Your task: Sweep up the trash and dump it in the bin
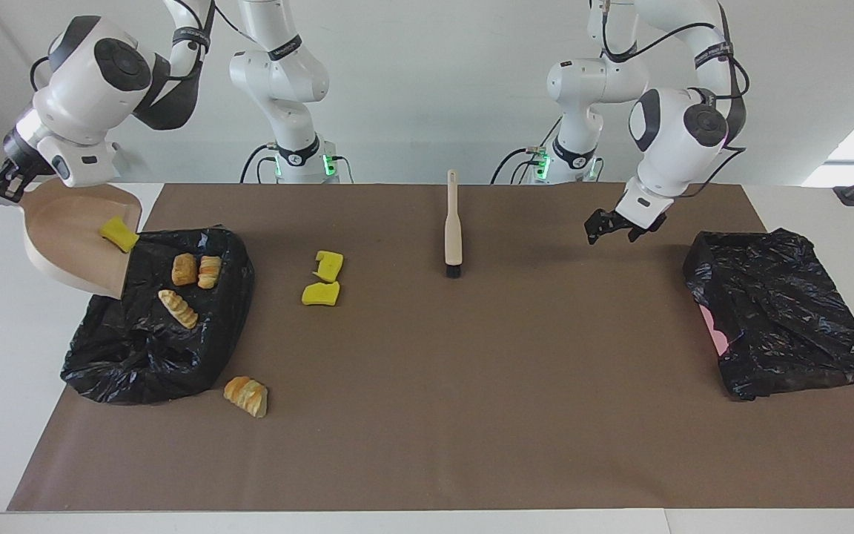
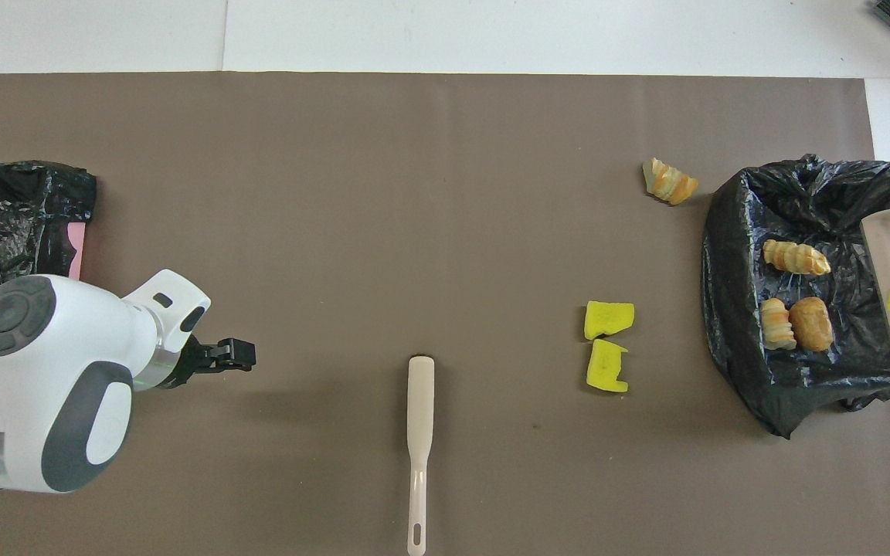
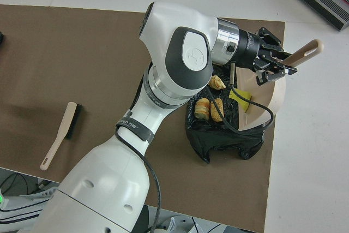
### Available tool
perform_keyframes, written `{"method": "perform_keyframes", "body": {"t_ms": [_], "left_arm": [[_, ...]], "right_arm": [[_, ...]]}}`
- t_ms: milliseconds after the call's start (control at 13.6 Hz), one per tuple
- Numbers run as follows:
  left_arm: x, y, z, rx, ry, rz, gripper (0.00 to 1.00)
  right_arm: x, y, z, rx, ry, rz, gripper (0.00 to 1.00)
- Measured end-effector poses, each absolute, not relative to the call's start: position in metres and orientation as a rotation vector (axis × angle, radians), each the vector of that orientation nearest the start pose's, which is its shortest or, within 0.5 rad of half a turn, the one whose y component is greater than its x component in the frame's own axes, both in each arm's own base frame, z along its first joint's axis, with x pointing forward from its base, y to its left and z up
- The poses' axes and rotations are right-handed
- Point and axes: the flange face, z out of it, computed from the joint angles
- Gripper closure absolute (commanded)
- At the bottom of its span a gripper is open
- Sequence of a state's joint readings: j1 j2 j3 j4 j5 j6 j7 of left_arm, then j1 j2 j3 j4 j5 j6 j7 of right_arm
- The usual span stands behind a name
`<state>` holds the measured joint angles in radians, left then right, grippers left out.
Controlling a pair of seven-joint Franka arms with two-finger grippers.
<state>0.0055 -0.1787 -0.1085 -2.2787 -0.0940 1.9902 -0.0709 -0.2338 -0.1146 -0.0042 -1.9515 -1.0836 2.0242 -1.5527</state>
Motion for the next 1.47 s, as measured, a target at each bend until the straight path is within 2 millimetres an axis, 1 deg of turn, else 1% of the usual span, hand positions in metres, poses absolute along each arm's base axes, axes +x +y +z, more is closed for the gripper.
{"method": "perform_keyframes", "body": {"t_ms": [147, 294, 515, 662, 810, 957, 1104, 1325, 1472], "left_arm": [[0.480, -0.044, 0.448, -3.181, 0.015, 0.188, 0.00], [0.487, -0.042, 0.481, -3.159, 0.039, 0.180, 0.00], [0.492, -0.043, 0.536, -3.153, 0.050, 0.157, 0.00], [0.493, -0.041, 0.568, -3.153, 0.045, 0.139, 0.00], [0.490, -0.037, 0.598, -3.154, 0.038, 0.138, 0.00], [0.487, -0.037, 0.625, -3.155, 0.039, 0.118, 0.00], [0.486, -0.038, 0.637, -3.156, 0.042, 0.094, 0.00], [0.486, -0.041, 0.640, -3.155, 0.053, 0.085, 0.00], [0.486, -0.045, 0.639, -3.154, 0.065, 0.087, 0.00]], "right_arm": [[0.524, -0.178, 0.584, 1.405, 1.691, -0.866, 1.00], [0.521, -0.177, 0.590, 1.399, 1.680, -0.864, 1.00], [0.520, -0.176, 0.590, 1.410, 1.677, -0.863, 1.00], [0.520, -0.173, 0.586, 1.472, 1.696, -0.816, 1.00], [0.521, -0.159, 0.581, 1.554, 1.716, -0.762, 1.00], [0.523, -0.137, 0.574, 1.647, 1.732, -0.687, 1.00], [0.524, -0.120, 0.567, 1.779, 1.752, -0.583, 1.00], [0.523, -0.107, 0.558, 1.981, 1.750, -0.424, 1.00], [0.523, -0.092, 0.549, 2.137, 1.705, -0.327, 1.00]]}}
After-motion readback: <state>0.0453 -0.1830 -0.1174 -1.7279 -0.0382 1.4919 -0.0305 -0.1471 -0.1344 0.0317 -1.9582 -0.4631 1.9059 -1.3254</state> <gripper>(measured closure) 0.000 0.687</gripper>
